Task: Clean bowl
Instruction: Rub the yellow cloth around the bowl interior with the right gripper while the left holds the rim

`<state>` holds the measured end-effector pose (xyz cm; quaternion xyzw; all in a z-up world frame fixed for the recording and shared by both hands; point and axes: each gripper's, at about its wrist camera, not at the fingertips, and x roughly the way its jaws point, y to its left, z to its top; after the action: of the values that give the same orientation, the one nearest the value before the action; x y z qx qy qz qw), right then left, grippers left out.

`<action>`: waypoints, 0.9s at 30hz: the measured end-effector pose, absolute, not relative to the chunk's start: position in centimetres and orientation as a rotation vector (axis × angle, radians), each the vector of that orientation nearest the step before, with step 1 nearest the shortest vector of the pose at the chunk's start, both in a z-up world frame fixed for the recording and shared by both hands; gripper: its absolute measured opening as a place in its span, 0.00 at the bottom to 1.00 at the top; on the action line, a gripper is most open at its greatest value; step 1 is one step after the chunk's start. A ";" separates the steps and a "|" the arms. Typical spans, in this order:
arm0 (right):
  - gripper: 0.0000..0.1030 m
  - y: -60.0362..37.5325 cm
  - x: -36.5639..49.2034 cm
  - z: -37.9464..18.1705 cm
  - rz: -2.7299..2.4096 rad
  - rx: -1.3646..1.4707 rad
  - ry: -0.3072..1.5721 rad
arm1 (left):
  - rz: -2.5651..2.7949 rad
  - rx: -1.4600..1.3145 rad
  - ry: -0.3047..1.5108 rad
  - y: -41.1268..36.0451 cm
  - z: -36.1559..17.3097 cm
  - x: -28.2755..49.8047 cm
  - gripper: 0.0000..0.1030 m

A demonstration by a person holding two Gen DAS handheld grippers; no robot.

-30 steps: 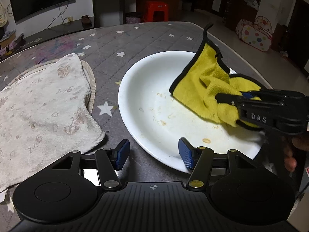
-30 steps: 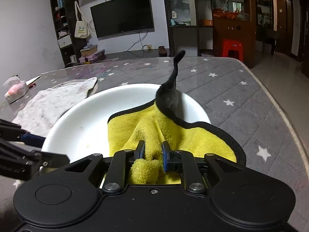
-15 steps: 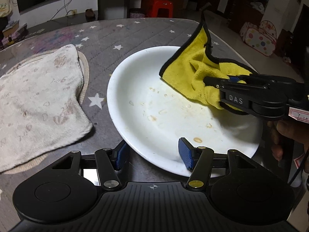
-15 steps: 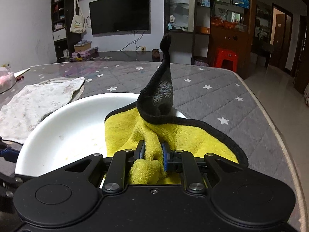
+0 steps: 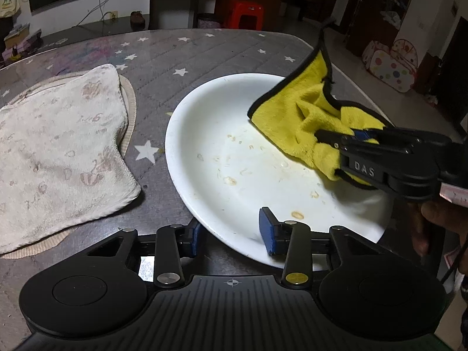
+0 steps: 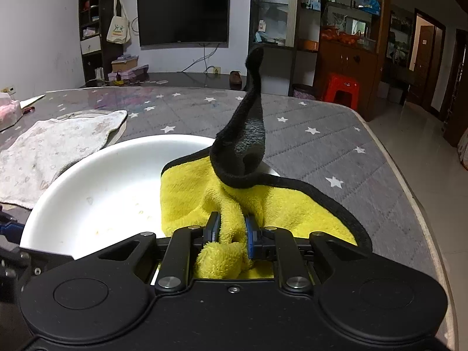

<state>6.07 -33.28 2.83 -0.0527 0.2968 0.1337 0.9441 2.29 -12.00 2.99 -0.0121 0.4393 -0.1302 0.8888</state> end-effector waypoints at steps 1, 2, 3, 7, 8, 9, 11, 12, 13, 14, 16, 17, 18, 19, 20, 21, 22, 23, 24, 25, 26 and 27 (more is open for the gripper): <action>0.18 -33.3 5.8 2.8 0.272 -0.106 0.606 | -0.272 -0.026 0.913 -11.9 3.0 2.3 0.40; 0.18 -33.3 5.6 2.8 0.272 -0.106 0.607 | -0.273 -0.027 0.912 -11.9 3.0 2.3 0.39; 0.18 -33.4 5.3 2.8 0.272 -0.105 0.608 | -0.275 -0.026 0.912 -11.8 3.1 2.3 0.39; 0.18 -33.3 4.6 3.0 0.273 -0.098 0.616 | -0.277 -0.016 0.905 -11.6 3.3 2.3 0.38; 0.18 -33.3 4.5 3.0 0.273 -0.097 0.617 | -0.277 -0.011 0.901 -11.5 3.3 2.3 0.38; 0.18 -33.3 4.3 3.0 0.274 -0.097 0.617 | -0.277 -0.007 0.898 -11.5 3.4 2.2 0.38; 0.18 -33.3 4.0 3.0 0.276 -0.096 0.617 | -0.278 -0.003 0.896 -11.4 3.4 2.2 0.37; 0.18 -33.3 3.7 3.0 0.276 -0.091 0.617 | -0.278 -0.002 0.894 -11.4 3.5 2.2 0.37; 0.18 -33.2 3.5 3.1 0.278 -0.090 0.617 | -0.279 0.002 0.892 -11.4 3.5 2.1 0.37; 0.18 -33.1 3.4 3.1 0.279 -0.088 0.618 | -0.279 0.004 0.891 -11.3 3.5 2.1 0.37; 0.18 -33.0 3.0 3.1 0.283 -0.086 0.619 | -0.281 0.011 0.888 -11.3 3.6 2.0 0.37; 0.18 -33.0 2.9 3.1 0.286 -0.084 0.619 | -0.282 0.013 0.888 -11.3 3.6 2.0 0.37; 0.18 -33.1 2.7 3.1 0.288 -0.083 0.620 | -0.283 0.015 0.888 -11.2 3.6 2.0 0.37; 0.18 -33.1 2.6 3.1 0.291 -0.082 0.620 | -0.285 0.016 0.888 -11.2 3.6 1.9 0.37; 0.18 -33.0 2.5 3.2 0.295 -0.080 0.621 | -0.286 0.019 0.888 -11.2 3.6 1.9 0.37; 0.18 -33.0 2.4 3.2 0.299 -0.078 0.624 | -0.287 0.022 0.888 -11.2 3.6 1.9 0.37; 0.18 -33.0 2.3 3.3 0.304 -0.075 0.627 | -0.287 0.026 0.887 -11.1 3.6 1.9 0.37; 0.18 -32.9 2.2 3.3 0.309 -0.072 0.629 | -0.287 0.028 0.888 -11.1 3.6 1.9 0.36; 0.18 -32.9 2.0 3.3 0.314 -0.072 0.632 | -0.286 0.032 0.888 -11.1 3.6 1.9 0.36; 0.18 -32.8 1.9 3.4 0.319 -0.071 0.635 | -0.284 0.038 0.888 -11.1 3.6 1.9 0.36; 0.18 -32.7 1.7 3.4 0.325 -0.072 0.640 | -0.283 0.041 0.888 -11.0 3.6 1.9 0.35; 0.18 -32.5 1.5 3.4 0.332 -0.072 0.645 | -0.283 0.042 0.889 -10.9 3.6 1.9 0.35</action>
<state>1.53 -32.53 3.36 -0.0353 0.3152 0.1623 0.9344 1.88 -10.91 3.61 0.0201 0.4287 -0.1366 0.8928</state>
